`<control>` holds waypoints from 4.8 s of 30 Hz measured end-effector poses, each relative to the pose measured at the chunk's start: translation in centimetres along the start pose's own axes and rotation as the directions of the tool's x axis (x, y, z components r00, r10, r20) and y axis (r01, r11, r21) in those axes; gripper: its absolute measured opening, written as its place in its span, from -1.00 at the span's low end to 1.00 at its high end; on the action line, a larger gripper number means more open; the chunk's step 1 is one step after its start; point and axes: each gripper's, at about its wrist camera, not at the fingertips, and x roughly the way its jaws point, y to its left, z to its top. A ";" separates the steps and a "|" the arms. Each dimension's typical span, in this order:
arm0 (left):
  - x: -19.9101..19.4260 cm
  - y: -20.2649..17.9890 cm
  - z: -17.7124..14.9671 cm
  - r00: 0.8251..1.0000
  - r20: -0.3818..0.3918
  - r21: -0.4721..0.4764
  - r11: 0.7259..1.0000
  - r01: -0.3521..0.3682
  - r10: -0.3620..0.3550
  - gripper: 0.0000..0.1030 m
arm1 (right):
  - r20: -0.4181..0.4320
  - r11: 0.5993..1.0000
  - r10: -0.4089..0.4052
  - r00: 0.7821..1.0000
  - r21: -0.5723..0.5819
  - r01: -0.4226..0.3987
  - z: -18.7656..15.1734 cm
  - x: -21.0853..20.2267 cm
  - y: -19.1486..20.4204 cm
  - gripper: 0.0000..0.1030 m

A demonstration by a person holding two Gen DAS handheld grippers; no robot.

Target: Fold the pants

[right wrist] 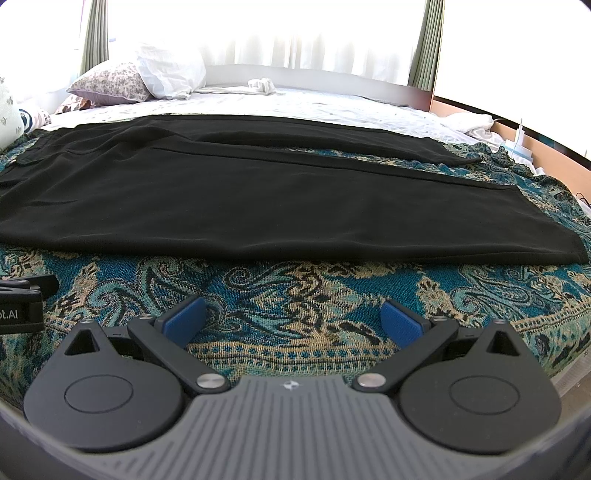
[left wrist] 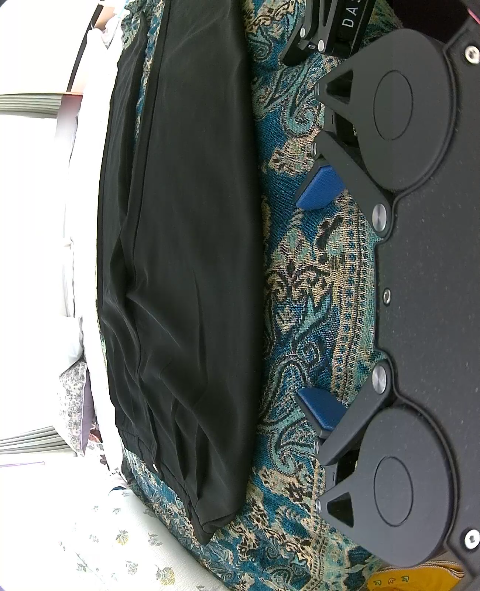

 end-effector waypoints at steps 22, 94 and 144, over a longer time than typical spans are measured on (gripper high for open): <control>0.0 0.0 0.0 1.000 0.001 -0.001 1.000 0.000 0.000 1.00 | 0.004 1.000 -0.002 1.000 0.000 0.002 0.0 0.1 0.0 1.00; 13.3 23.4 8.3 0.971 -0.040 -0.441 0.868 -0.228 0.235 0.85 | 0.000 0.674 -0.282 0.960 0.712 0.198 3.6 11.5 -34.9 0.20; 3.9 22.7 4.1 0.940 -0.066 -0.299 0.892 -0.340 0.336 -0.70 | -0.175 0.667 -0.474 0.863 0.569 0.481 2.3 5.8 -36.8 -0.41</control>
